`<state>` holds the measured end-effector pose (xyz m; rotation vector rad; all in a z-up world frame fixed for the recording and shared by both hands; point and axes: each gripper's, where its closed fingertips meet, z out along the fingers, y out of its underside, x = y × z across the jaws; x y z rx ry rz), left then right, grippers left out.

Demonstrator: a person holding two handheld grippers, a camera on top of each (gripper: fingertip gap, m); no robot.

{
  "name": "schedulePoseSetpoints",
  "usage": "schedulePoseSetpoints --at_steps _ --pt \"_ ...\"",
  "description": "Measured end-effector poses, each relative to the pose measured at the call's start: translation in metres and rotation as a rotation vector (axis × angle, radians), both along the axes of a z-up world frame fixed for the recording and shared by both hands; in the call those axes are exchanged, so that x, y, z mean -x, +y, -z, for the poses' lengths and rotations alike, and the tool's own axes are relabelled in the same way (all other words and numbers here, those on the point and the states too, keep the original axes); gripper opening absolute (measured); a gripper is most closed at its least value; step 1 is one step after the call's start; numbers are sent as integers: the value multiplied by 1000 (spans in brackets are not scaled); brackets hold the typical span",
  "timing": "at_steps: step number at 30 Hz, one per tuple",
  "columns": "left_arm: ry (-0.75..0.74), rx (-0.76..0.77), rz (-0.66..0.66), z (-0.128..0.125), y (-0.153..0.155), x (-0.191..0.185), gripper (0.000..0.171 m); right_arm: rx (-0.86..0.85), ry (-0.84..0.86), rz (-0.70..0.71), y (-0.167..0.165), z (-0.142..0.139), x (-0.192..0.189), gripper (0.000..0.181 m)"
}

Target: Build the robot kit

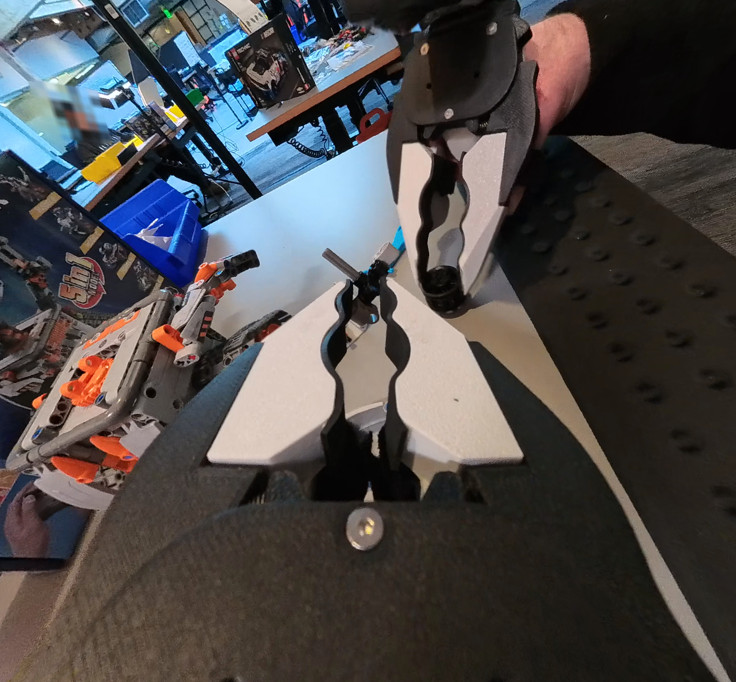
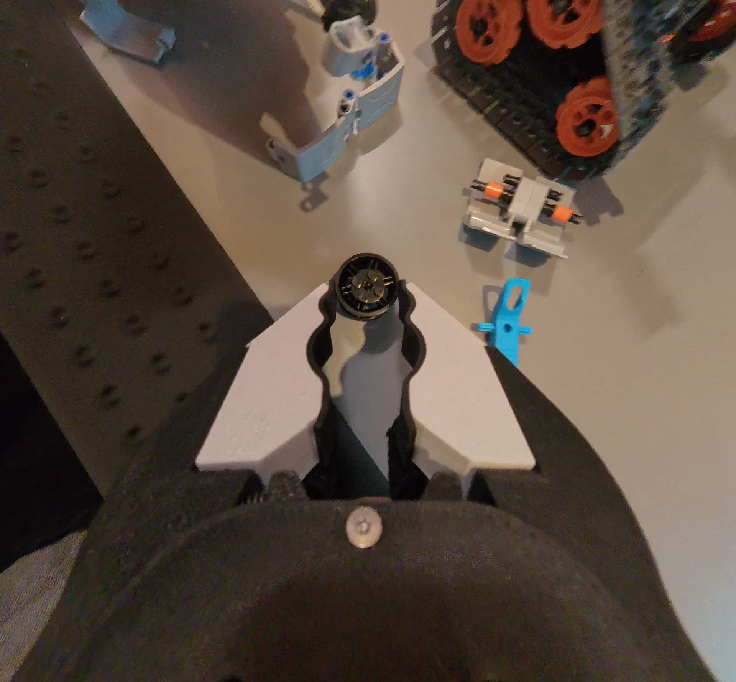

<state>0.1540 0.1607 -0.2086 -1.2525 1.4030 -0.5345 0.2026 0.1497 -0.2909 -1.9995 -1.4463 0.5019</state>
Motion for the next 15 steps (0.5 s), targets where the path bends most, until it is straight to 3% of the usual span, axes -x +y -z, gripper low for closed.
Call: schedulePoseSetpoints --at_steps 8,12,15 --pt "115 -42 27 18 -6 -10 10 -99 210 46 11 -52 -11 29" --pt "291 -86 -4 44 -3 -25 11 -92 193 47 12 -53 -19 29" --pt "451 -35 -25 72 -1 -33 11 -75 200 51 12 -49 -20 29"
